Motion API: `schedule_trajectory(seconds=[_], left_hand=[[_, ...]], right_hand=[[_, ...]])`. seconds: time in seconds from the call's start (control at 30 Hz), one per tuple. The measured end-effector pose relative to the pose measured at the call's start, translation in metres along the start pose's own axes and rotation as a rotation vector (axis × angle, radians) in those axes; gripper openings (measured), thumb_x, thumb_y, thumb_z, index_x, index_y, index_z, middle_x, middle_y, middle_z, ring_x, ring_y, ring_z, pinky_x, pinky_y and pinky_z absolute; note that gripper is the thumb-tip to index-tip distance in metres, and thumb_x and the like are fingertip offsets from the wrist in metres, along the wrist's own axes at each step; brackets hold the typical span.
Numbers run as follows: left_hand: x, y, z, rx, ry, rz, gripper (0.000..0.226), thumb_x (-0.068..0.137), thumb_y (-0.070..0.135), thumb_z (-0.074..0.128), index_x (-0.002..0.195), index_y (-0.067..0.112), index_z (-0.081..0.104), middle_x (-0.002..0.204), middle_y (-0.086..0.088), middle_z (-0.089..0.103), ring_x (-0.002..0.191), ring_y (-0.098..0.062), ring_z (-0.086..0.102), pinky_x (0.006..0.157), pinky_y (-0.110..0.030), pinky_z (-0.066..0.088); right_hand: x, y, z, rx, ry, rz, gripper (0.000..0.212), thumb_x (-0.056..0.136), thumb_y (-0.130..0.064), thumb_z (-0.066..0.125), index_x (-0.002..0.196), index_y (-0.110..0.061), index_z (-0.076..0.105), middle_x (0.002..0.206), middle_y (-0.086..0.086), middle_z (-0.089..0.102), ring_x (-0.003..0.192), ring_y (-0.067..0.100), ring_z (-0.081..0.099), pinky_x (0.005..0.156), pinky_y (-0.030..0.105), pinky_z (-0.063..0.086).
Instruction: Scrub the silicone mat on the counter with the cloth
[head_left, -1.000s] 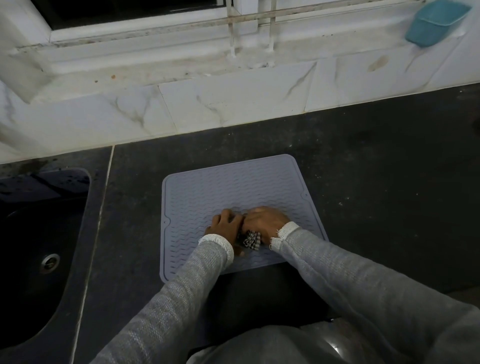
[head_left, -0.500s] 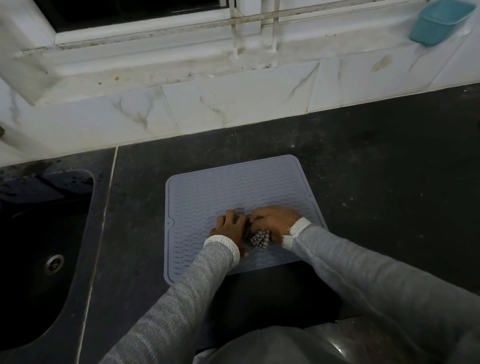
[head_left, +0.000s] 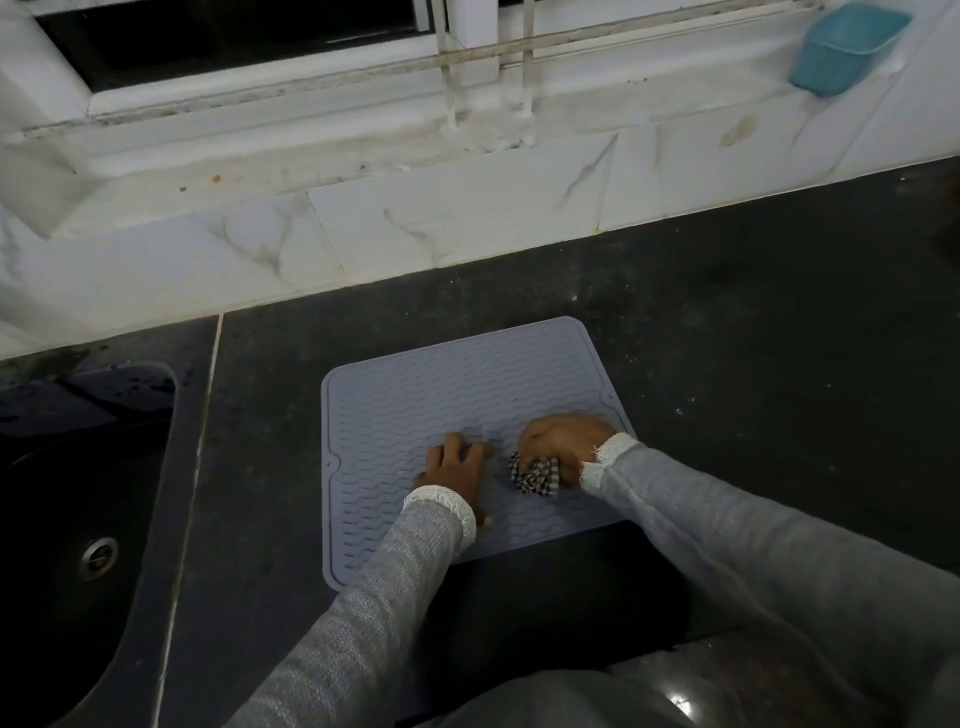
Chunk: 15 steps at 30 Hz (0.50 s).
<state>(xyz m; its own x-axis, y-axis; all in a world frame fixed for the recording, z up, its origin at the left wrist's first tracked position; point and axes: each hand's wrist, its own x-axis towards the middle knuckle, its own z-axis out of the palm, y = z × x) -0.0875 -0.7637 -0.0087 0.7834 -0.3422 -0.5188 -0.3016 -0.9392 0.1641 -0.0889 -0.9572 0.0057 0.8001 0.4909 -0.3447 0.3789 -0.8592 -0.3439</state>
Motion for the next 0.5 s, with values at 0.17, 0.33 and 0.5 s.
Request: schedule_trajectory(seconds=[0.17,0.33,0.5], left_hand=[[0.002,0.001,0.0,0.015,-0.005,-0.005,0.088,0.069,0.034,0.081,0.139,0.027,0.028,0.145,-0.004,0.018,0.134,-0.03,0.023,0.104,-0.048,0.039],[0.001,-0.001,0.002,-0.005,0.009,0.0,0.085,0.069,0.034,0.081,0.138,0.03,0.031,0.143,-0.003,0.019,0.132,-0.028,0.024,0.105,-0.048,0.038],[0.0,0.002,0.0,0.012,-0.002,-0.007,0.087,0.07,0.033,0.08,0.139,0.029,0.028,0.145,-0.004,0.018,0.133,-0.029,0.023,0.105,-0.048,0.038]], right_hand=[[0.015,-0.027,0.012,0.02,-0.024,0.002,0.027,0.088,-0.023,0.056,0.108,-0.01,0.066,0.112,0.008,0.064,0.104,0.026,0.056,0.091,0.039,0.047],[-0.009,0.014,0.009,0.018,0.014,-0.03,0.03,0.083,-0.015,0.064,0.113,-0.01,0.066,0.122,0.011,0.061,0.115,0.028,0.052,0.098,0.037,0.043],[-0.011,0.021,-0.003,0.059,-0.009,-0.006,0.026,0.079,-0.011,0.068,0.105,-0.008,0.07,0.112,0.013,0.066,0.104,0.03,0.06,0.093,0.038,0.048]])
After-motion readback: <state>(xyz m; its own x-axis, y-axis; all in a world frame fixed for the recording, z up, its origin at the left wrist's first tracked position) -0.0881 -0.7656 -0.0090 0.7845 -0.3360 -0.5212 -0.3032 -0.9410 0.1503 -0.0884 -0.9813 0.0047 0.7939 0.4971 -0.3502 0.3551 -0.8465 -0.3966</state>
